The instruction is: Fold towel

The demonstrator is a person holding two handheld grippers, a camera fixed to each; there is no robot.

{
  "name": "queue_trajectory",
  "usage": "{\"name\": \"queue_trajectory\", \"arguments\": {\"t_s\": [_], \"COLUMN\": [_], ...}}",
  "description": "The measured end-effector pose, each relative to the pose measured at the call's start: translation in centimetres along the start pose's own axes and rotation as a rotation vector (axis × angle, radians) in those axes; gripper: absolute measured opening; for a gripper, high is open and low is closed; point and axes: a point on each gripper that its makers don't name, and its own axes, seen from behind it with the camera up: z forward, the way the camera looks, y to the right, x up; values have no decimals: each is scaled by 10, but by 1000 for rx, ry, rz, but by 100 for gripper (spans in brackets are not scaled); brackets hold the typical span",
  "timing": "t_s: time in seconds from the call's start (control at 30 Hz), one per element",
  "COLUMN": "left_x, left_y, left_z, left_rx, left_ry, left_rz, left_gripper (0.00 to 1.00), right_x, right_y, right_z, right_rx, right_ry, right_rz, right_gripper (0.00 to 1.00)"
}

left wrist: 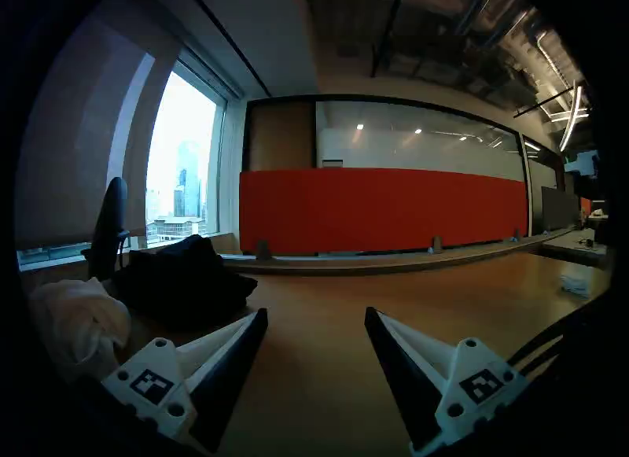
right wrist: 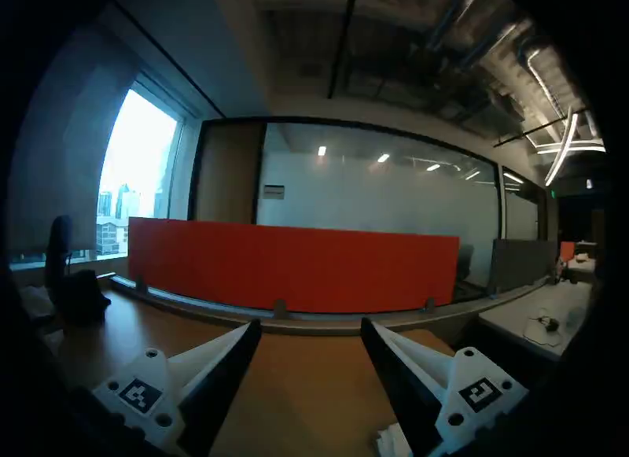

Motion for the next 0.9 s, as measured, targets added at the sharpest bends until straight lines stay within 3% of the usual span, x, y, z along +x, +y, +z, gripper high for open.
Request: {"name": "queue_trajectory", "arguments": {"t_s": [0.5,0.9], "left_x": [-1,-1], "left_y": [0,1], "left_z": [0,0], "left_rx": [0,0], "left_ry": [0,0], "left_rz": [0,0], "left_gripper": [91,91], "right_x": [-59,-109], "right_y": [-3,9], "right_z": [-17,-20], "right_rx": [30,-5], "right_ry": [8,-1], "right_rz": [73,100], "right_gripper": [98,98]}}
